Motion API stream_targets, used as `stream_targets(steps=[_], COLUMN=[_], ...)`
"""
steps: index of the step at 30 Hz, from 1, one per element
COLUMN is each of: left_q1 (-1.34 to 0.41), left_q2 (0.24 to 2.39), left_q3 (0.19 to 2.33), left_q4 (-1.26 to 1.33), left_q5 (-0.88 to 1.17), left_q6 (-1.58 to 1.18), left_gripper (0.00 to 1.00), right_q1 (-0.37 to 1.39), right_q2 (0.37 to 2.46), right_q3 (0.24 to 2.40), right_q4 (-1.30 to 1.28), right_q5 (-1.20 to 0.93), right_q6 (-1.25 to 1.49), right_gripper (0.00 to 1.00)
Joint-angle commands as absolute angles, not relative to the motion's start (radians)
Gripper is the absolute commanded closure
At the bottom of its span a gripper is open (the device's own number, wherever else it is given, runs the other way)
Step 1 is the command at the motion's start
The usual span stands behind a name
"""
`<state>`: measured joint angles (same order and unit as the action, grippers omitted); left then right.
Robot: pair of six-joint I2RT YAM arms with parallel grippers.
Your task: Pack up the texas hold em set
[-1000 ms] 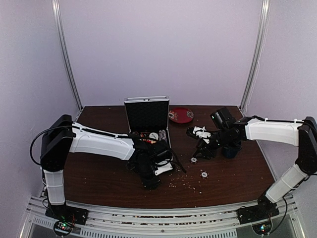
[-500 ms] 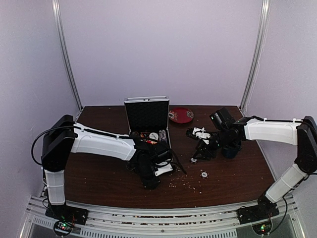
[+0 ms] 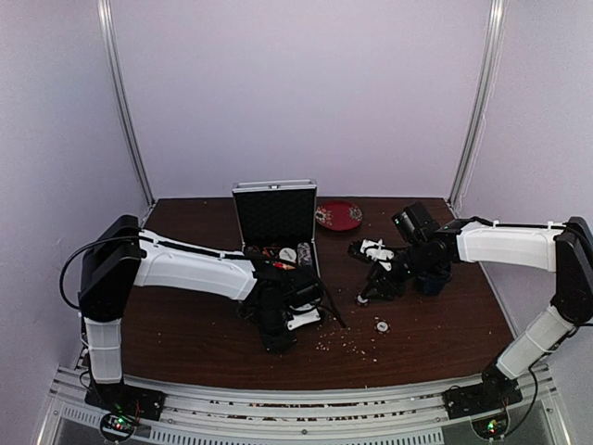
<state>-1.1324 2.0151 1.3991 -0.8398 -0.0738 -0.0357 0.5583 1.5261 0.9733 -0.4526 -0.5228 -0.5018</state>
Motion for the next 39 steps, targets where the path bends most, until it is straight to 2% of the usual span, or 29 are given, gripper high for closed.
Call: stream_targets(steps=[1, 3, 10, 15, 25, 29, 39], left_q1=[-1.137, -1.14, -1.142, -1.141, -1.141, -1.142, -1.076], left_q2=[2.044, 2.044, 2.049, 2.052, 2.062, 2.04, 1.816], left_q3=[1.411, 1.411, 1.413, 1.41, 1.422, 1.438, 1.504], left_q4=[-0.876, -0.878, -0.896, -0.92, -0.896, -0.889, -0.824], left_q5=[-0.102, -0.106, -0.114, -0.121, -0.08, -0.085, -0.324], left_q6=[-0.03, -0.03, -0.031, -0.028, -0.02, -0.018, -0.083], left_gripper=[0.51, 0.48, 0.52, 0.5, 0.55, 0.64, 0.65], right_q1=[0.554, 0.554, 0.554, 0.554, 0.554, 0.554, 0.554], right_q2=[1.536, 1.536, 1.538, 1.544, 1.552, 1.55, 1.545], right_q3=[0.992, 0.993, 0.995, 0.998, 1.003, 1.005, 1.004], right_q4=[-0.46, -0.462, -0.466, -0.472, -0.479, -0.481, -0.482], right_q5=[-0.54, -0.541, -0.546, -0.553, -0.561, -0.561, -0.563], right_q6=[-0.512, -0.512, -0.514, -0.517, -0.52, -0.52, -0.519], right_gripper=[0.45, 0.45, 0.45, 0.45, 0.45, 0.45, 0.45])
